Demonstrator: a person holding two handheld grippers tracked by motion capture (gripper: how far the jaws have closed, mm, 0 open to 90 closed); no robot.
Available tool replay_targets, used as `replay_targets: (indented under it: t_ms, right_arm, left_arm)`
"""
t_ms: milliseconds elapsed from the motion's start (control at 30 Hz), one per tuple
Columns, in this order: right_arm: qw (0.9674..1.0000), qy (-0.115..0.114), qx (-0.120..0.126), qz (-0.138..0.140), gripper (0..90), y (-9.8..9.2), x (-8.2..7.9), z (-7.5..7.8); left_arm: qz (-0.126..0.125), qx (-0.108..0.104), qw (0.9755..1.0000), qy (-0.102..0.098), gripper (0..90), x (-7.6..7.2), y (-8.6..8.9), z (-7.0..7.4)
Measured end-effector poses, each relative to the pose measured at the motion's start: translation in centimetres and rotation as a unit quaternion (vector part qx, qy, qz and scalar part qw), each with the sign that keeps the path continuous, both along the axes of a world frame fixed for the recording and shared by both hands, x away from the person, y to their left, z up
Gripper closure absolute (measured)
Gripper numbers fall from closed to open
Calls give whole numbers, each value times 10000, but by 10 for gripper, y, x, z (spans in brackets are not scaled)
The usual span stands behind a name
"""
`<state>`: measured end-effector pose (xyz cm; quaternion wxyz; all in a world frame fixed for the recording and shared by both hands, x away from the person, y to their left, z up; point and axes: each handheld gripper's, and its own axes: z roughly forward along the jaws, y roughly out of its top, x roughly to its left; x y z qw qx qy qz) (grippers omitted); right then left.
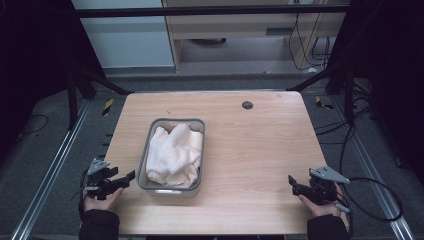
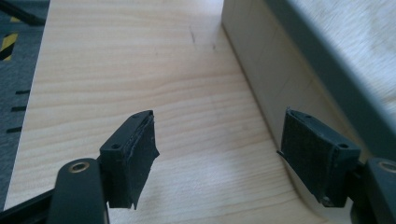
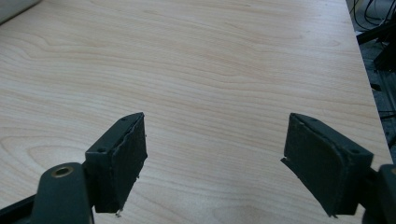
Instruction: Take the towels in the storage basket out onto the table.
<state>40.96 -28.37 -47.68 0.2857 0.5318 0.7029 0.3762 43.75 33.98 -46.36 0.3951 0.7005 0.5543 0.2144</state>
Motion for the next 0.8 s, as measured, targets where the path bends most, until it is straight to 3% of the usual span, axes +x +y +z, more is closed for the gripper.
replay_targets:
  t_ms: [200,367,667,800]
  right_arm:
    - [9999,-100,102,22,189,0,-2,3]
    - [9998,-185,51,27,195,2,-3,3]
    - [9998,-158,-54,78,204,3,-2,2]
    - [9999,-134,48,78,206,2,-3,3]
  left_arm:
    - [184,-138,9992,-320,265,-7,3,15]
    - [185,-282,9988,-357,278,-10,4,25]
    - [80,-340,9984,-441,272,-15,-1,43]
    - [73,-444,9980,-443,272,-16,-2,48]
